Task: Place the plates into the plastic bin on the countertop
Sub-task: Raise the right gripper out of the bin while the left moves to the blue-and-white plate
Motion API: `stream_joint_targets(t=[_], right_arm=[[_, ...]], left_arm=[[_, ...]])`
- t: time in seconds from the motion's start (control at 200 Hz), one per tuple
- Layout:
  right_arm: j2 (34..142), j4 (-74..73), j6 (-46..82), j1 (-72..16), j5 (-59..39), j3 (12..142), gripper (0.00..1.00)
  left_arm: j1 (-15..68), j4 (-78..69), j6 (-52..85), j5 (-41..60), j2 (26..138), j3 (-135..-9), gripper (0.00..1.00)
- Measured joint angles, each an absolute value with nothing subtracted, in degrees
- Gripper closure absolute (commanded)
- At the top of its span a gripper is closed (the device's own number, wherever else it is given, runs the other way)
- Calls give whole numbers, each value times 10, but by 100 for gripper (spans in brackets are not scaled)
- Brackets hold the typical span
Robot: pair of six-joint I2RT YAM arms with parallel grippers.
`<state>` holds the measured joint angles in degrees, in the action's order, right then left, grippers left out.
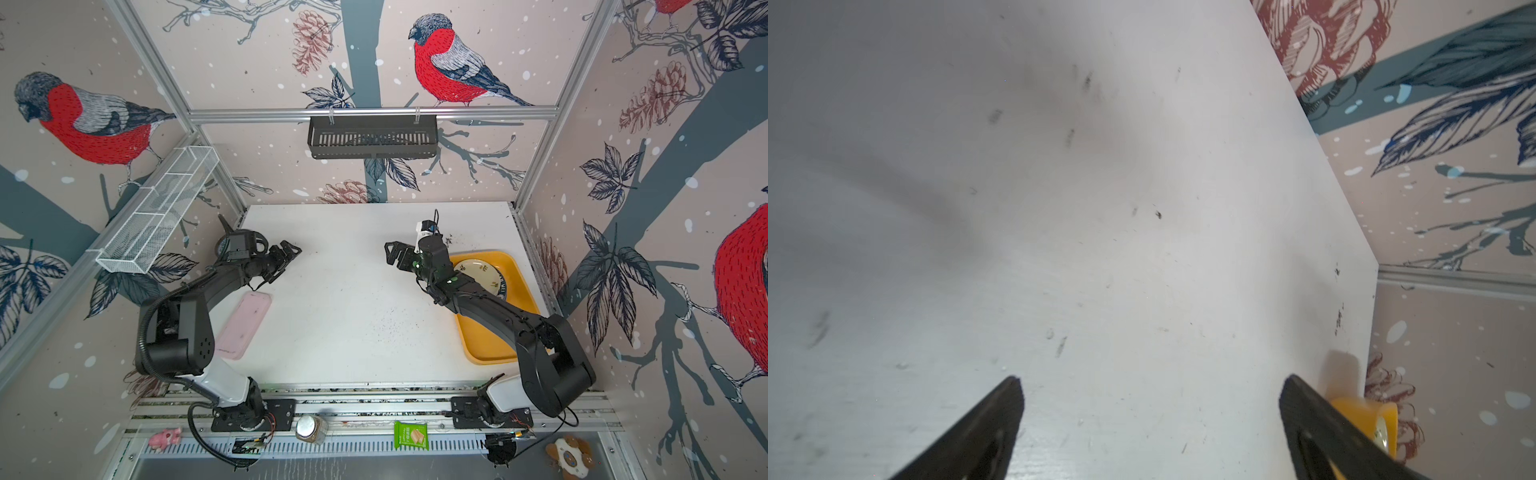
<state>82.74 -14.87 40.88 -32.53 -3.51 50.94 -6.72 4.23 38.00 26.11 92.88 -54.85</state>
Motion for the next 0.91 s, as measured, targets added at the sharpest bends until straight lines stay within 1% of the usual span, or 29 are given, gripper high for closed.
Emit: stream_joint_targets(t=[0.28, 0.41, 0.68, 0.906], right_arm=[[886, -159, 401, -341, -68, 547, 0], [903, -168, 401, -348, -87, 562, 0], [944, -212, 392, -378, -138, 594, 0], [989, -249, 390, -411, -190, 632, 0]], left_arm=[[-136, -15, 438, 228, 892, -491, 5], [-181, -45, 459, 225, 887, -476, 6], [-262, -91, 485, 255, 918, -476, 6], [-303, -102, 497, 277, 961, -491, 7]])
